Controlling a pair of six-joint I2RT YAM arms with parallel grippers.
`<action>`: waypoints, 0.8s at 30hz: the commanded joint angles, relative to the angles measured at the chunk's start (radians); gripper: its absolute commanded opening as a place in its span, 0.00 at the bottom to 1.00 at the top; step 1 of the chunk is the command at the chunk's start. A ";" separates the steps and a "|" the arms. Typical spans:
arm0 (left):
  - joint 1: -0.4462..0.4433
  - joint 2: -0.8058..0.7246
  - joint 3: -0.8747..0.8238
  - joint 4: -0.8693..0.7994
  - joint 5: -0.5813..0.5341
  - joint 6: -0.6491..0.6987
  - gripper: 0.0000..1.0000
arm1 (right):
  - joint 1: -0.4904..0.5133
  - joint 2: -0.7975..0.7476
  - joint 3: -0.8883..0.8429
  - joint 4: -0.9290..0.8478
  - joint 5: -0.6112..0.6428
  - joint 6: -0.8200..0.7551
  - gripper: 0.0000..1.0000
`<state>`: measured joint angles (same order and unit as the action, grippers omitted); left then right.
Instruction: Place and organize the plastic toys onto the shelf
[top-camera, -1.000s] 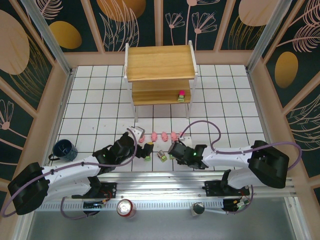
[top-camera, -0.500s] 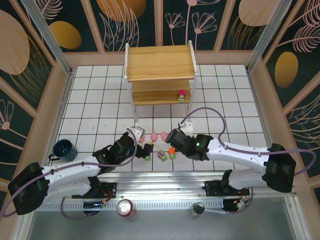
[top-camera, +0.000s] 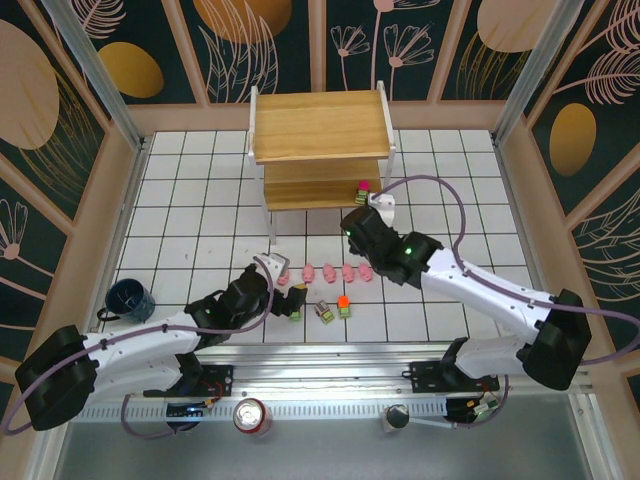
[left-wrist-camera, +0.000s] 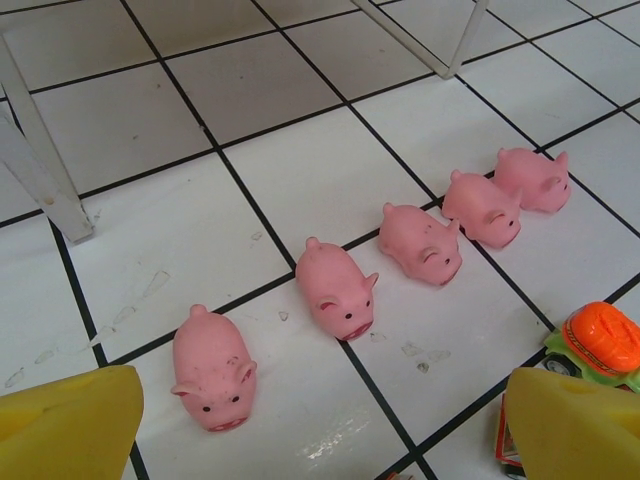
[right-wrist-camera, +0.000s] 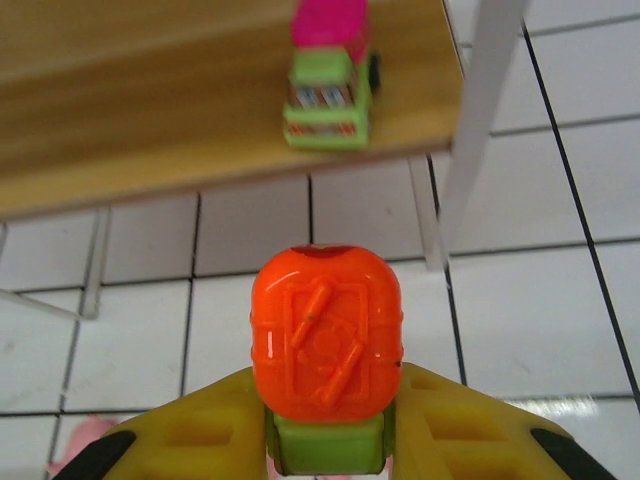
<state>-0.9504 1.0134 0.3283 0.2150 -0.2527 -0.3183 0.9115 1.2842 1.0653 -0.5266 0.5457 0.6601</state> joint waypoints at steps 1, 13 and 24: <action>-0.008 -0.021 -0.017 0.024 -0.028 -0.001 0.93 | -0.023 0.048 0.078 0.046 0.007 -0.078 0.28; -0.007 -0.060 -0.037 0.034 -0.040 -0.006 0.93 | -0.083 0.195 0.201 0.091 -0.049 -0.141 0.28; -0.007 -0.125 -0.060 0.034 -0.057 -0.014 0.94 | -0.100 0.309 0.295 0.105 -0.058 -0.178 0.28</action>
<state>-0.9504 0.9031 0.2783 0.2317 -0.2928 -0.3195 0.8204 1.5738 1.3201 -0.4423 0.4866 0.5045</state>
